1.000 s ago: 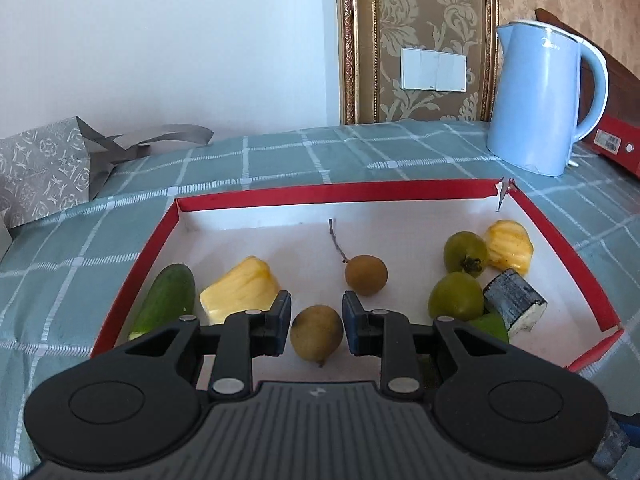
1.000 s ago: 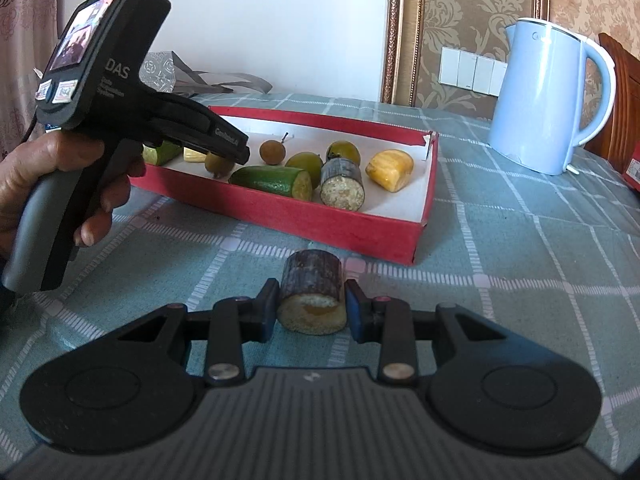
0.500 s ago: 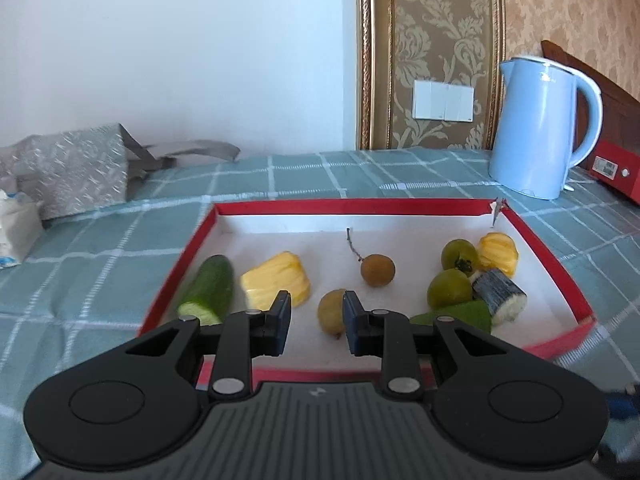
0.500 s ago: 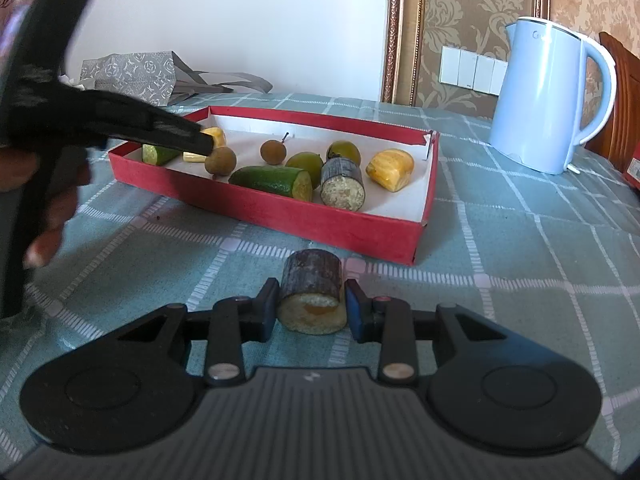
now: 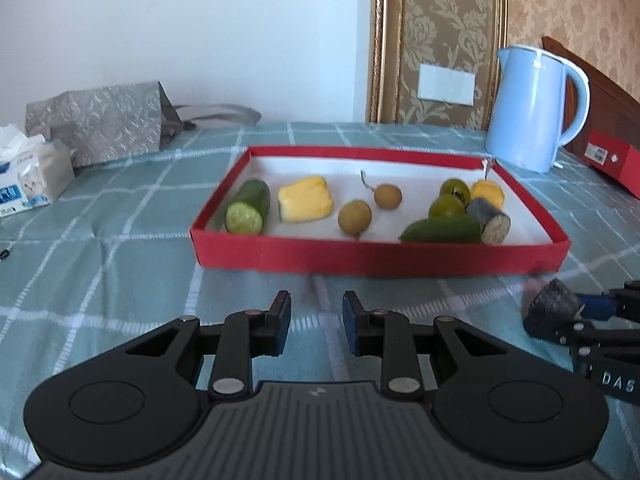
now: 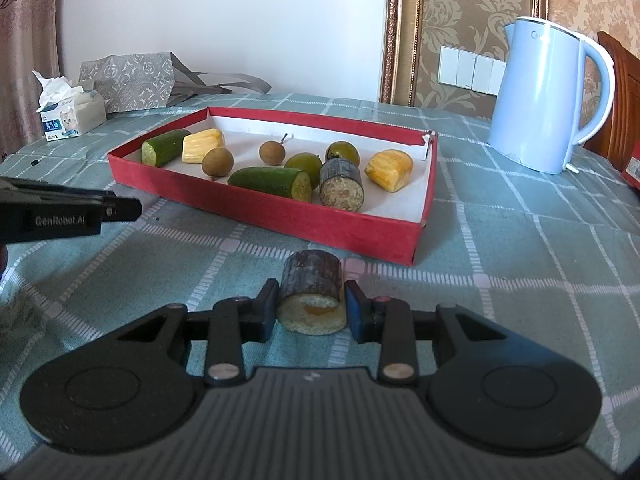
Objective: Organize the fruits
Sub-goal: 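Carry the dark cylindrical piece into the red tray and open the right gripper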
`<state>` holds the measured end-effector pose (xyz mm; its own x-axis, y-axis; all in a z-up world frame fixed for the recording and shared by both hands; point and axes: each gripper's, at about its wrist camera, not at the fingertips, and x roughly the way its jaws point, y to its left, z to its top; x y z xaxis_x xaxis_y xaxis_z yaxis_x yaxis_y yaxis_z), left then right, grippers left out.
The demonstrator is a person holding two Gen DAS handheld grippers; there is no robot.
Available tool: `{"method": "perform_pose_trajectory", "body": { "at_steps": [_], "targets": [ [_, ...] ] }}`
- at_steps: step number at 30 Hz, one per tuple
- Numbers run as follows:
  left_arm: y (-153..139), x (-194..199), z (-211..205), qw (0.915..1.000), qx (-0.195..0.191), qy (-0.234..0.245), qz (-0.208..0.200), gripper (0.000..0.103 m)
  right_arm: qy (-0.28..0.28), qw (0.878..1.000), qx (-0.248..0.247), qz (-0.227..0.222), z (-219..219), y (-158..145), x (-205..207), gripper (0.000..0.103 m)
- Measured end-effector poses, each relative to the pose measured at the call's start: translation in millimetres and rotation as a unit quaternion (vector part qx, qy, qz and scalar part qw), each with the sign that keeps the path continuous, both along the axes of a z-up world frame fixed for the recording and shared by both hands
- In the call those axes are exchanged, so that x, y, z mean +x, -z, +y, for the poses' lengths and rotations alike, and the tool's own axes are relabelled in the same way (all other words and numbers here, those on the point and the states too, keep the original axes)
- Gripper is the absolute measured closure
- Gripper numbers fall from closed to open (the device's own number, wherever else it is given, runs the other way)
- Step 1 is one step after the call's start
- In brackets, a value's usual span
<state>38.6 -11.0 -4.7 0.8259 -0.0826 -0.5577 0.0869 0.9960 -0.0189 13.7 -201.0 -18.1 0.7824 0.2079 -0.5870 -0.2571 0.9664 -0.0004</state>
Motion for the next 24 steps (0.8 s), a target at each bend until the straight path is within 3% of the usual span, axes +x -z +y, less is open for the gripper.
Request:
{"method": "perform_pose_trajectory", "body": {
  "at_steps": [6, 8, 15, 17, 24],
  "targets": [
    [7.1, -3.9, -1.4, 0.9999, 0.001, 0.009, 0.014, 0.072, 0.000, 1.000, 0.000, 0.000, 0.2, 0.1, 0.0, 0.070],
    [7.6, -4.5, -3.6, 0.9998, 0.004, 0.016, 0.013, 0.057, 0.000, 1.000, 0.002, 0.001, -0.1, 0.0, -0.2, 0.070],
    [10.1, -4.9, -6.7, 0.9997, 0.014, 0.013, 0.013, 0.039, 0.000, 1.000, 0.004, 0.001, -0.5, 1.0, 0.6, 0.070],
    [10.9, -3.4, -9.2, 0.9995, 0.019, 0.017, 0.019, 0.020, 0.000, 1.000, 0.008, 0.002, -1.9, 1.0, 1.0, 0.070],
    [12.1, -1.2, -8.4, 0.9994, 0.022, 0.009, 0.026, 0.012, 0.004, 1.000, 0.024, -0.012, -6.1, -2.5, -3.1, 0.070]
  ]
}}
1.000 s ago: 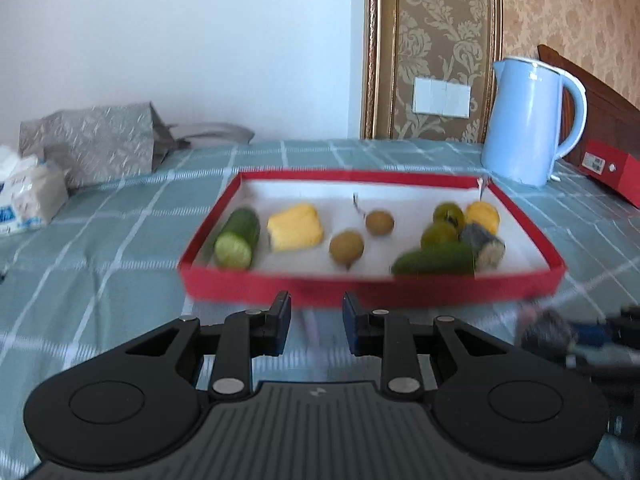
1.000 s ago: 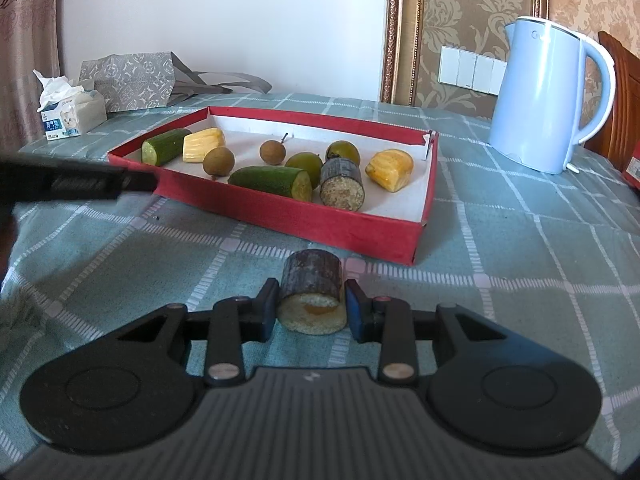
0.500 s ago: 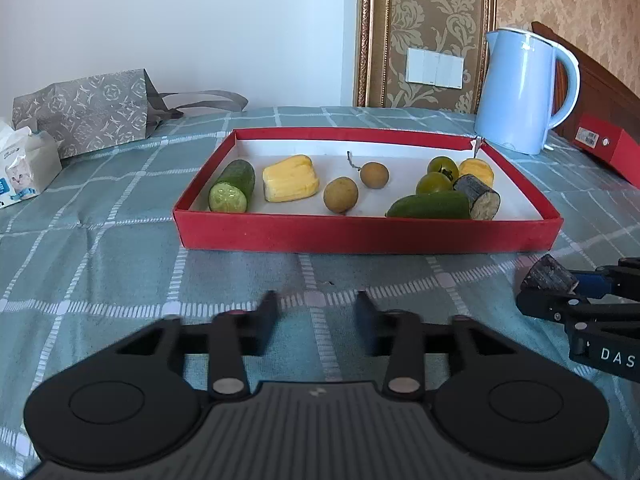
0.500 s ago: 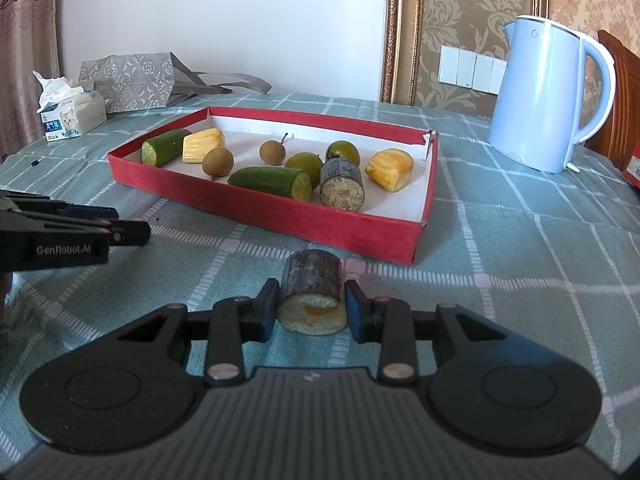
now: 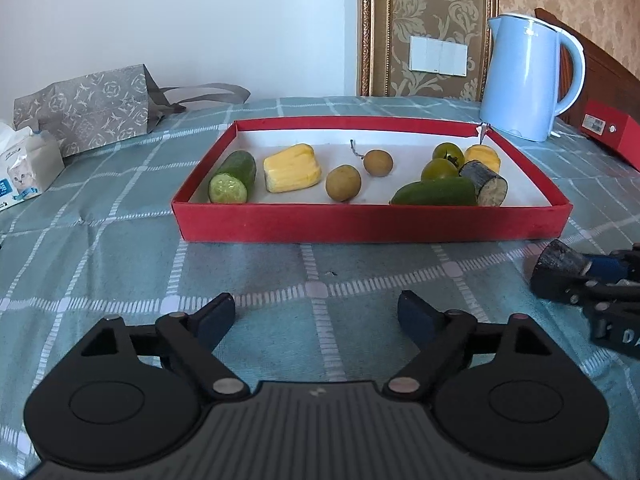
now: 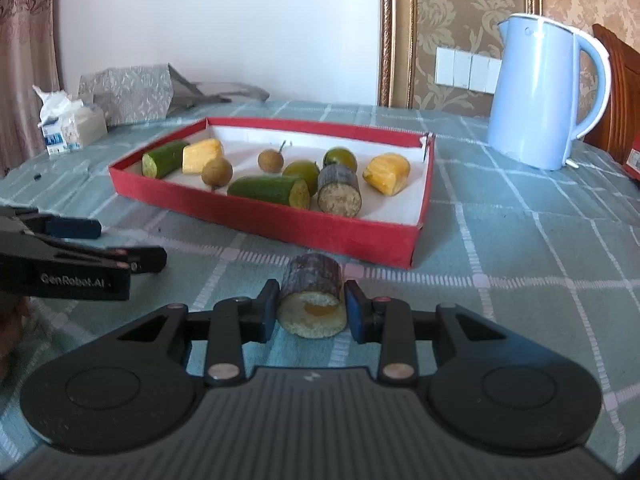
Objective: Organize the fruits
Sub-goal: 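Carry the dark cylindrical piece into the red tray and open the right gripper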
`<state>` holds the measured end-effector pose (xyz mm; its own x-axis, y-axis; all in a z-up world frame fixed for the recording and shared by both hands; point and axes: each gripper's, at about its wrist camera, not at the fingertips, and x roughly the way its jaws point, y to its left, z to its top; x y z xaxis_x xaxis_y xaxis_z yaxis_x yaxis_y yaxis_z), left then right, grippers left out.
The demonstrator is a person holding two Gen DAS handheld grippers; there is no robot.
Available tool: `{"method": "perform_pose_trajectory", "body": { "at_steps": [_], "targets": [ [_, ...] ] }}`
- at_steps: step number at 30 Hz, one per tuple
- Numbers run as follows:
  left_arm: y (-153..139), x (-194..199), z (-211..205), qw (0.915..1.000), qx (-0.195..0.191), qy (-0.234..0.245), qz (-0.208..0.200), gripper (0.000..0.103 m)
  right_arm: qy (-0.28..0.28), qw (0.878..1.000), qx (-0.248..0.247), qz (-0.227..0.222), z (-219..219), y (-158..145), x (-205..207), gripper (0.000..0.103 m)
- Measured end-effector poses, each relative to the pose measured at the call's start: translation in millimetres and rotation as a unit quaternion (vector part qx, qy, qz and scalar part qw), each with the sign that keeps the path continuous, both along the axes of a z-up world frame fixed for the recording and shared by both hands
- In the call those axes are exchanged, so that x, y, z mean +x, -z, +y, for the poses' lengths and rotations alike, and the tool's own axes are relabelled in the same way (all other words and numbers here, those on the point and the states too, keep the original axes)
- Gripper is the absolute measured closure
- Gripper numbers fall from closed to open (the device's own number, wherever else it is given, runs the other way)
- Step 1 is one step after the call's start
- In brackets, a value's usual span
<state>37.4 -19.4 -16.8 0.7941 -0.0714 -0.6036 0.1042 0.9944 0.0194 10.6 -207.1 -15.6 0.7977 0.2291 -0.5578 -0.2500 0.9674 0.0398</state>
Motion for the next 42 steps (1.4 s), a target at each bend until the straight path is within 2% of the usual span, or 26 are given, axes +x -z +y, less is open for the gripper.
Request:
{"method": "perform_pose_trajectory", "body": {
  "at_steps": [4, 8, 9, 10, 13, 15, 17, 19, 21, 24, 27, 30, 33, 35, 36, 37, 42],
  "targets": [
    [0.3, 1.0, 0.3, 1.0000, -0.001, -0.002, 0.003, 0.008, 0.000, 0.999, 0.002, -0.036, -1.3, -12.9, -9.4, 0.071],
    [0.2, 1.3, 0.3, 1.0000, -0.001, -0.003, 0.003, 0.008, 0.003, 0.999, -0.002, -0.047, -1.4, -19.1, -6.0, 0.071],
    [0.1, 1.3, 0.3, 1.0000, -0.001, -0.003, 0.003, 0.008, 0.004, 0.999, -0.004, -0.048, -1.3, -20.2, -4.3, 0.078],
    [0.2, 1.4, 0.2, 1.0000, -0.001, -0.003, 0.003, 0.008, 0.003, 0.999, -0.003, -0.048, -1.8, -21.1, -3.4, 0.094],
    [0.2, 1.5, 0.1, 1.0000, -0.001, -0.003, 0.003, 0.008, 0.000, 0.999, -0.012, -0.036, -3.0, -21.7, 1.3, 0.094],
    [0.1, 1.2, 0.2, 1.0000, -0.001, -0.003, 0.003, 0.008, 0.008, 0.999, -0.010, -0.043, -8.2, -22.0, -2.6, 0.092],
    [0.1, 1.4, 0.1, 1.0000, -0.001, -0.003, 0.003, 0.008, 0.019, 0.999, 0.020, -0.035, -21.9, -24.1, -5.2, 0.075],
    [0.1, 1.4, 0.1, 1.0000, -0.001, -0.003, 0.003, 0.008, 0.023, 0.998, 0.051, -0.027, -37.9, -27.7, -8.9, 0.041],
    [0.0, 1.3, 0.2, 1.0000, -0.001, -0.003, 0.003, 0.008, 0.029, 0.998, 0.044, -0.028, -45.5, -29.5, -13.1, 0.030],
    [0.1, 1.5, 0.1, 1.0000, -0.001, -0.003, 0.003, 0.008, 0.018, 0.999, 0.001, -0.033, -43.2, -28.5, -18.1, 0.030],
    [0.0, 1.4, 0.2, 1.0000, -0.001, -0.003, 0.003, 0.008, 0.004, 0.999, -0.036, -0.033, -34.7, -23.3, -21.0, 0.030],
    [0.1, 1.7, 0.1, 1.0000, -0.001, -0.003, 0.004, 0.008, -0.005, 0.998, -0.047, -0.032, -27.0, -20.1, -20.9, 0.042],
    [0.1, 1.7, 0.1, 1.0000, -0.001, -0.003, 0.004, 0.008, 0.008, 0.997, -0.073, -0.033, -18.9, -11.9, -14.5, 0.045],
    [0.0, 1.4, 0.3, 1.0000, -0.001, -0.003, 0.004, 0.008, 0.001, 0.998, -0.069, -0.016, -17.7, -6.6, -8.7, 0.066],
    [0.0, 1.4, 0.3, 1.0000, -0.001, -0.003, 0.004, 0.008, -0.002, 0.998, -0.070, 0.000, -16.9, -3.1, -5.1, 0.072],
    [0.0, 1.5, 0.3, 1.0000, -0.001, -0.003, 0.004, 0.008, -0.003, 0.997, -0.070, 0.009, -16.6, 0.1, -3.5, 0.072],
    [-0.1, 1.4, 0.3, 1.0000, -0.001, -0.003, 0.004, 0.008, 0.004, 0.999, -0.053, -0.003, -20.1, -0.4, -6.3, 0.072]
  ]
}}
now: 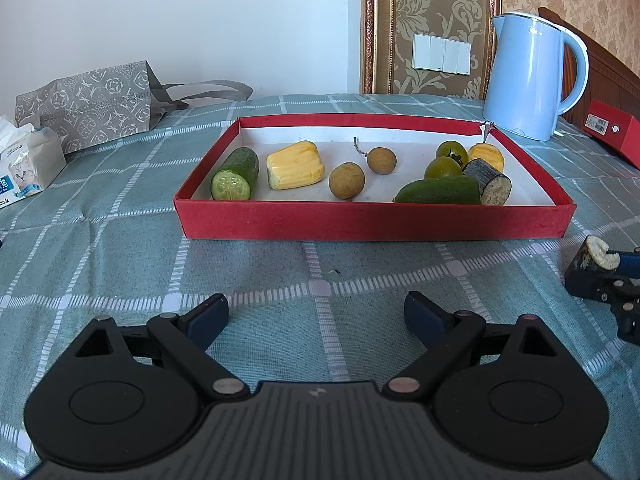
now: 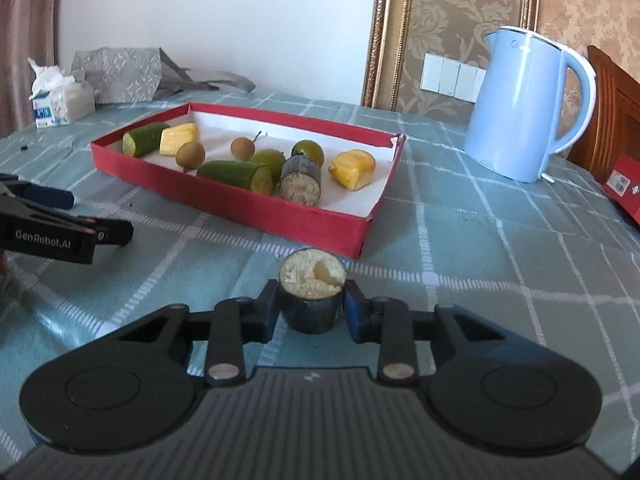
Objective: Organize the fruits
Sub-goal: 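Carry the dark cylindrical piece into the red tray and open the right gripper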
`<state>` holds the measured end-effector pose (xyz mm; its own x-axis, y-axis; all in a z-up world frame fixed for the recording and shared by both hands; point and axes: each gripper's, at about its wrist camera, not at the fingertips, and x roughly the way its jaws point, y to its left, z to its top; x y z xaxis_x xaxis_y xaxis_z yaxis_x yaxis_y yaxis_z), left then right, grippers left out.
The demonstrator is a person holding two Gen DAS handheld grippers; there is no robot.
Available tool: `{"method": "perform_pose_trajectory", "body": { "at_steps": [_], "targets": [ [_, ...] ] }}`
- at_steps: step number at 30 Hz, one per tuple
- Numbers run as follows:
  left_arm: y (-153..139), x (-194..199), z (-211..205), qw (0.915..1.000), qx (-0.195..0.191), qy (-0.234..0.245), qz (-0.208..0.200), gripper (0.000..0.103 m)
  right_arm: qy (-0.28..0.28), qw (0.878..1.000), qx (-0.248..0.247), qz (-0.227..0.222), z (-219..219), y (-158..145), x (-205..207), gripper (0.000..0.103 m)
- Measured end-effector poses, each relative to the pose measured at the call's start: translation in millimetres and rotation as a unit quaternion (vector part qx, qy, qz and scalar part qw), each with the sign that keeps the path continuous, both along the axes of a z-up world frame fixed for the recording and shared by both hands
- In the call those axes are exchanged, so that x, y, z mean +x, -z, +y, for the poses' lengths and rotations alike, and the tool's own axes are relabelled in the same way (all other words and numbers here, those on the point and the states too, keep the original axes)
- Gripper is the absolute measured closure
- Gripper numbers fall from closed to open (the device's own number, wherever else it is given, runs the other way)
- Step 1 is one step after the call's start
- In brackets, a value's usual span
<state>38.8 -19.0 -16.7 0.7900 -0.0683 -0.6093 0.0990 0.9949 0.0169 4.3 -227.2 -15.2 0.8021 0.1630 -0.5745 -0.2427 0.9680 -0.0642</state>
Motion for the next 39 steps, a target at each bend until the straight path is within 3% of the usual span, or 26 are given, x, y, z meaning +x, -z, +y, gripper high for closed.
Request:
{"method": "perform_pose_trajectory", "body": {
  "at_steps": [12, 21, 29, 39],
  "targets": [
    [-0.1, 0.2, -0.2, 1.0000, 0.000, 0.000, 0.000, 0.008, 0.001, 0.999, 0.016, -0.040, 4.1, -23.4, 5.6, 0.072],
    [-0.5, -0.1, -0.1, 1.0000, 0.000, 0.000, 0.000, 0.008, -0.020, 0.997, -0.008, -0.073, 40.5, -52.4, 71.7, 0.072],
    [-1.0, 0.0, -0.3, 1.0000, 0.000, 0.000, 0.000, 0.007, -0.044, 0.997, -0.023, -0.054, 76.2, -49.3, 108.9, 0.072],
    [-1.1, 0.0, -0.3, 1.0000, 0.000, 0.000, 0.001, 0.007, -0.038, 0.998, -0.054, 0.004, 103.9, -27.2, 158.3, 0.072]
  ]
}}
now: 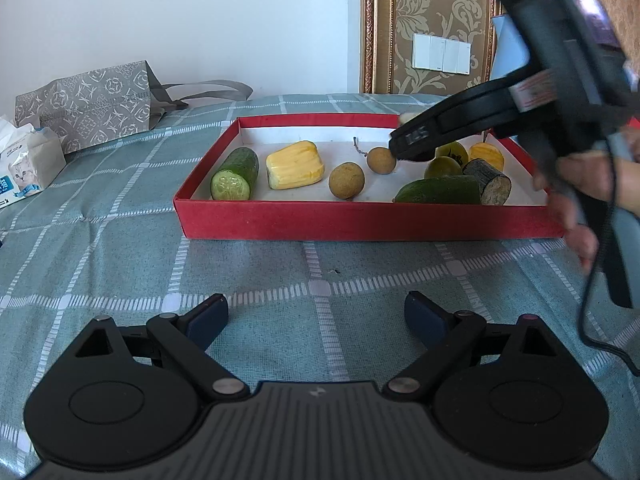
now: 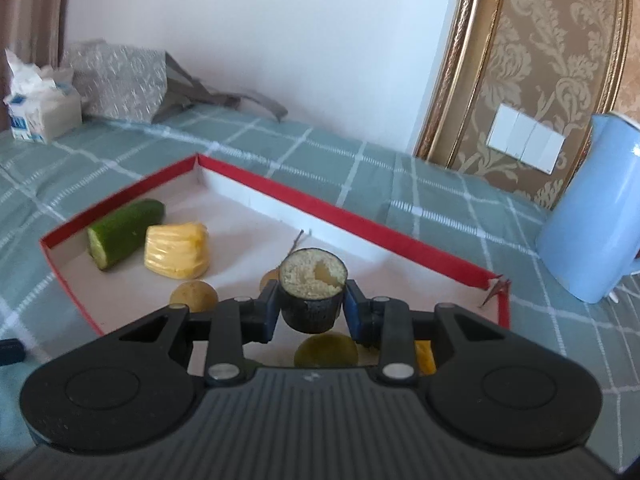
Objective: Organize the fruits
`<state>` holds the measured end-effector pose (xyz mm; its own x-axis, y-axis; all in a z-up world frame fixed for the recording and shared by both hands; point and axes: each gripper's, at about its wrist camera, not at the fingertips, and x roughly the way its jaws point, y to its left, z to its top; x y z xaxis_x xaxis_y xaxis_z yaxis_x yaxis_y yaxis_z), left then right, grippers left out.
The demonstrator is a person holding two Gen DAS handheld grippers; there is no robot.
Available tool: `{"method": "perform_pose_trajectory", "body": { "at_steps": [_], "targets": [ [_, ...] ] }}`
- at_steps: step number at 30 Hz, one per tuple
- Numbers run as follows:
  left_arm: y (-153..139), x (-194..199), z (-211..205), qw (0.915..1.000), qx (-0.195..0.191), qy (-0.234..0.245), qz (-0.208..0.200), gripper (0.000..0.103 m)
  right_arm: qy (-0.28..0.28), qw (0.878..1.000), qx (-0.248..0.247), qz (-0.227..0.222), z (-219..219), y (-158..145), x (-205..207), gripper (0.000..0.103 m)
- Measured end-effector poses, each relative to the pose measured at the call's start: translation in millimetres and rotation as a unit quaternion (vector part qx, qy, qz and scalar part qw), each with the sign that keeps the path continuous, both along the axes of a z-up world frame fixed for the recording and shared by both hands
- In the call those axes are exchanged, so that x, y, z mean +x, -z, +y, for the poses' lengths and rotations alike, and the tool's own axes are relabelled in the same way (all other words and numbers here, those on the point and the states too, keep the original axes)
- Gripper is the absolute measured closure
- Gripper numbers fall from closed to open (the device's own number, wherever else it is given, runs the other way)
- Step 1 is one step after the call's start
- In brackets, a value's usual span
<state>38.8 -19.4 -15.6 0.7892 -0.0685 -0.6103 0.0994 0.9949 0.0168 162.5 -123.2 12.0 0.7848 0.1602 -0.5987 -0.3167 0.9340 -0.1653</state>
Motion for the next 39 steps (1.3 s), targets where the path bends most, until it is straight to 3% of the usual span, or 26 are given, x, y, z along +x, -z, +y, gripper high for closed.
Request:
{"method": "perform_pose_trajectory", "body": {
  "at_steps": [7, 8, 10, 15, 19, 27, 33, 39],
  "targets": [
    [0.0, -0.2, 0.1, 1.0000, 0.000, 0.000, 0.000, 0.007, 0.021, 1.000, -0.009, -0.008, 5.2, 1.7, 23.8, 0.069],
    [0.1, -0.1, 0.0, 1.0000, 0.000, 0.000, 0.000, 0.007, 0.023, 1.000, -0.006, -0.009, 3.9, 0.3, 25.1, 0.063],
    [0.1, -0.3, 0.0, 1.0000, 0.000, 0.000, 0.000, 0.006, 0.025, 0.999, 0.011, -0.021, -2.4, -5.3, 20.3, 0.036],
    [0.0, -0.4, -0.1, 1.0000, 0.000, 0.000, 0.000, 0.006, 0.039, 0.994, 0.059, -0.083, -37.8, -29.6, -25.9, 0.014],
    [1.1, 1.8, -1.9, 0.9999, 0.000, 0.009, 0.005, 0.000, 0.062, 0.987, 0.076, -0.131, -73.1, -32.6, -74.3, 0.001],
    [1.6, 2.2, -2.4, 1.0000, 0.000, 0.009, 0.005, 0.000, 0.137, 0.976, 0.082, -0.152, -129.6, -16.8, -137.9, 0.000],
    [1.8, 2.5, -2.2, 1.0000, -0.001, 0.008, 0.004, 0.000, 0.206, 0.972, 0.041, -0.105, -162.9, -1.2, -120.2, 0.000],
    [1.7, 2.6, -2.6, 1.0000, -0.002, 0.006, 0.004, 0.000, 0.230, 0.967, 0.078, -0.083, -185.7, 10.2, -111.3, 0.000]
  ]
}}
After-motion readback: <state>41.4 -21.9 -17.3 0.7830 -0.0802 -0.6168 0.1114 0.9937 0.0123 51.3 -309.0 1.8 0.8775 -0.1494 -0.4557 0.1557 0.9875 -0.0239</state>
